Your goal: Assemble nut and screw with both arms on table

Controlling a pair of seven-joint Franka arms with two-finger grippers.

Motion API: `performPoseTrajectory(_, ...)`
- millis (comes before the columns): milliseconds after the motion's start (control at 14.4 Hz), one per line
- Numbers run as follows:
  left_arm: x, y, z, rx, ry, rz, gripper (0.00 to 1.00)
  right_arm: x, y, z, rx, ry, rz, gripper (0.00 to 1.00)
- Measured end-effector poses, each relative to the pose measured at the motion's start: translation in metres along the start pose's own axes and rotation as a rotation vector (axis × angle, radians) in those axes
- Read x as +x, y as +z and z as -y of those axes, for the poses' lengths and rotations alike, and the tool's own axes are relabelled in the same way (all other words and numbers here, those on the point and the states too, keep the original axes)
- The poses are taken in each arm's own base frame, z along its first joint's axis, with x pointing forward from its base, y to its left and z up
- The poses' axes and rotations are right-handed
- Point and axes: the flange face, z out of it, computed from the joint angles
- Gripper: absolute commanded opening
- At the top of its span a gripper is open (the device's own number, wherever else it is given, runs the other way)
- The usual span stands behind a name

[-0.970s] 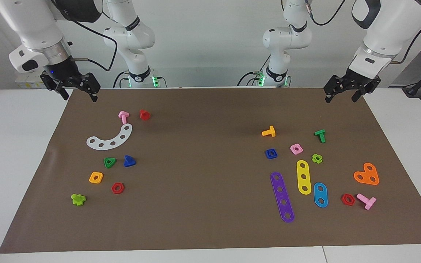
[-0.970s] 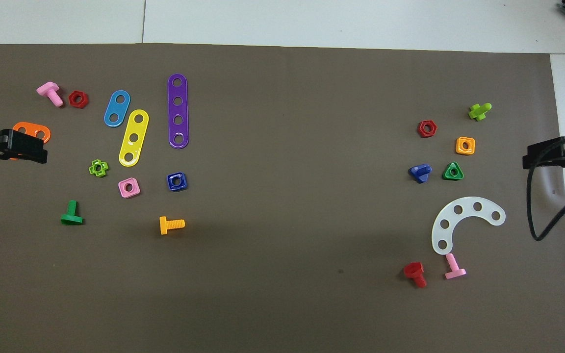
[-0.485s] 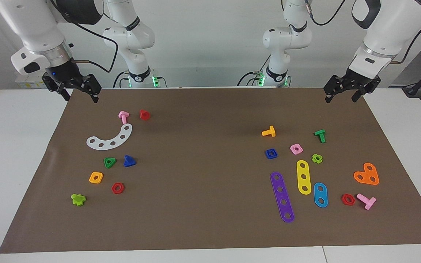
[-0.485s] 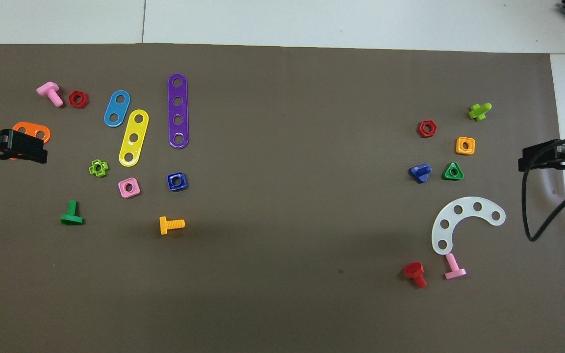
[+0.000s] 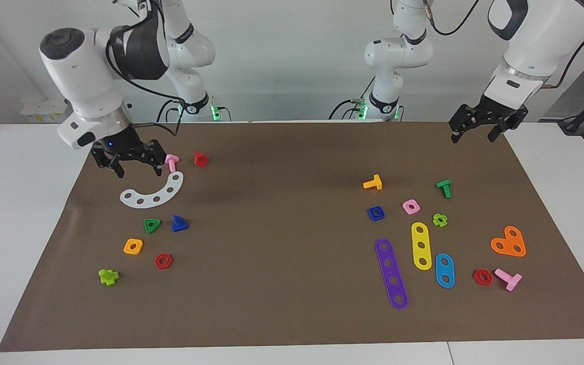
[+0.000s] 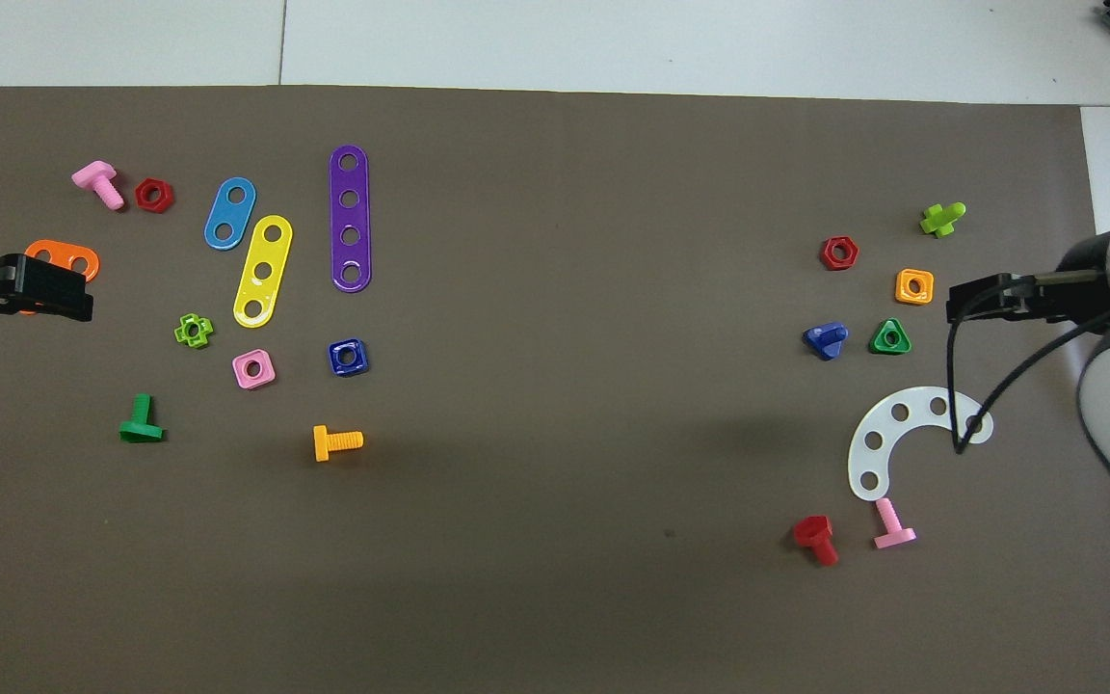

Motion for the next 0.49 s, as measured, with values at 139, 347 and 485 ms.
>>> performPoseTrajectory(139, 0.0, 0.0, 0.0, 0.0, 0.0, 0.0, 1.0, 0.017, 0.062, 0.015, 0.0, -0.089, -0.01, 1.0)
performPoseTrajectory(347, 0.0, 0.0, 0.0, 0.0, 0.0, 0.0, 1.0, 0.012, 0.152, 0.013, -0.007, -0.178, -0.026, 1.0)
performPoseTrajectory(485, 0.0, 0.0, 0.0, 0.0, 0.0, 0.0, 1.0, -0.002, 0.183, 0.01, -0.01, -0.222, -0.016, 0.95)
